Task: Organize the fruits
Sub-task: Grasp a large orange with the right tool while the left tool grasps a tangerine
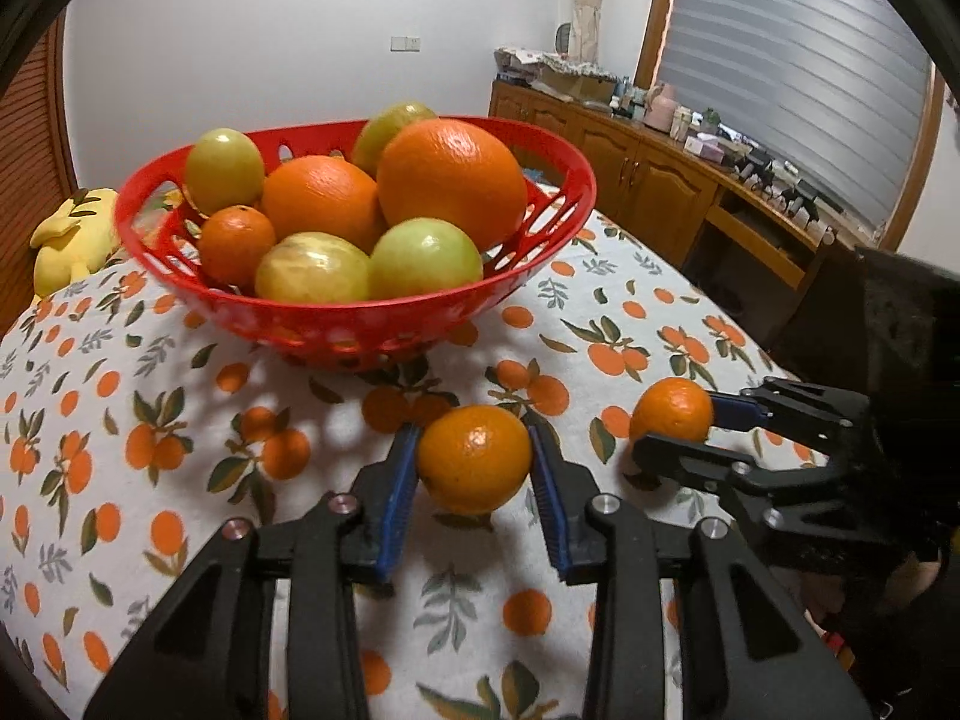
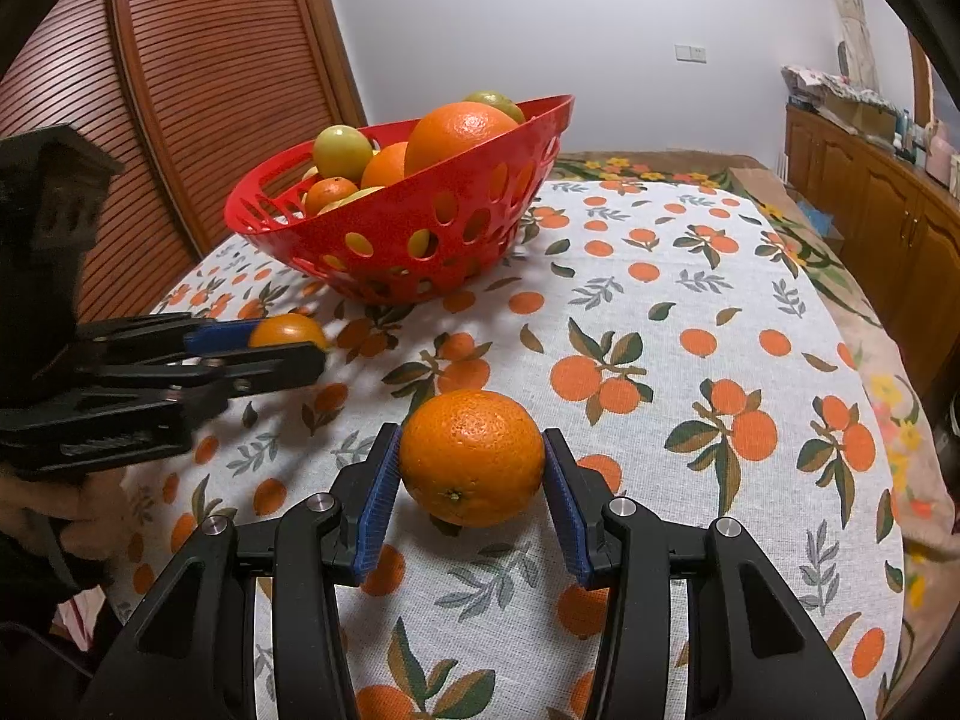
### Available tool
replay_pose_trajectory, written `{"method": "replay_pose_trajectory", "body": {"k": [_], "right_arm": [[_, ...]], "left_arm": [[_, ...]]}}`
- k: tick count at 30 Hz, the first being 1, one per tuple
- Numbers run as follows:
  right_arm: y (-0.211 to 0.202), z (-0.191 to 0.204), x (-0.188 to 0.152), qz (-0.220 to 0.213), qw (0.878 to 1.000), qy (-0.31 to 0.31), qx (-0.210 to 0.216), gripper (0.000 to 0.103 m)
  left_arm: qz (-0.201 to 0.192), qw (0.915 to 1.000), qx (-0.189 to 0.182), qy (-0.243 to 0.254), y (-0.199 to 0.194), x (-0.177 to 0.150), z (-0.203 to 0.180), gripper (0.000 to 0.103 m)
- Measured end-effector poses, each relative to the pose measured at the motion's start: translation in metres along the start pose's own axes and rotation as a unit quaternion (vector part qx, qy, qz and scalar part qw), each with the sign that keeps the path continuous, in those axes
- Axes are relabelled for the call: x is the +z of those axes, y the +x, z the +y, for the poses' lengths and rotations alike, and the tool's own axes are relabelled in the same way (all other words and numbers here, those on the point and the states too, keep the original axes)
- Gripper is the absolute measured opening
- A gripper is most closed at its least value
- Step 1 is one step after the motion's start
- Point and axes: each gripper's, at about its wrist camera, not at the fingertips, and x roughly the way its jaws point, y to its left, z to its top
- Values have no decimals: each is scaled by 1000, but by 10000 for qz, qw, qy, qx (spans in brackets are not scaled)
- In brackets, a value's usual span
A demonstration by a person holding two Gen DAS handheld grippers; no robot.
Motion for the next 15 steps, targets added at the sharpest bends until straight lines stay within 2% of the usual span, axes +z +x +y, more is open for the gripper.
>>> {"method": "replay_pose_trajectory", "body": {"k": [15], "right_arm": [[0, 1, 0, 3, 10000, -15, -2, 47]], "left_arm": [[-381, 9988, 162, -244, -41, -4, 24, 35]]}}
